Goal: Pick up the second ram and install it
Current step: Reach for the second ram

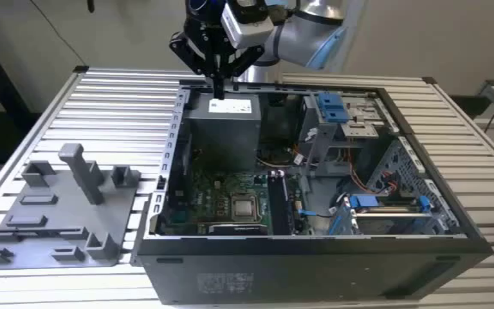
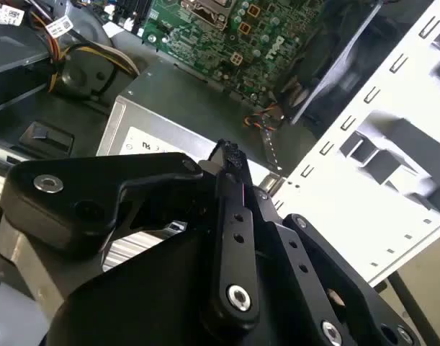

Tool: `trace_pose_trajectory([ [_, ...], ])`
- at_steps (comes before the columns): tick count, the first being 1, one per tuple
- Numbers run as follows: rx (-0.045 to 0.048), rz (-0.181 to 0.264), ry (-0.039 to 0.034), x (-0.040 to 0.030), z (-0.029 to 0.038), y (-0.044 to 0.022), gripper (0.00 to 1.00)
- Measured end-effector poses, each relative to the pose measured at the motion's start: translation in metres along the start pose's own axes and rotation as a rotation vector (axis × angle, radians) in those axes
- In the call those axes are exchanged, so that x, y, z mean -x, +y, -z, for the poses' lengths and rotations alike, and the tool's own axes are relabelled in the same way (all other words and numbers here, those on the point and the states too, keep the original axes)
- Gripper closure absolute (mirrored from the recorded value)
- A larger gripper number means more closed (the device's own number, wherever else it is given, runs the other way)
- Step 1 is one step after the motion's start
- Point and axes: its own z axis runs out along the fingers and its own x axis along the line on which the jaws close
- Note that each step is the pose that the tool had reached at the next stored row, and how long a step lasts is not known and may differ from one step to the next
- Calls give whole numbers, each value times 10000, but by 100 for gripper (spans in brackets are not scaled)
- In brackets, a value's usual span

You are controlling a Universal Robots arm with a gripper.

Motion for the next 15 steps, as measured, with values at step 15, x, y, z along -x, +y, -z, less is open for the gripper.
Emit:
trace_pose_trajectory([
  [15, -2, -2, 1, -18, 1, -1, 89],
])
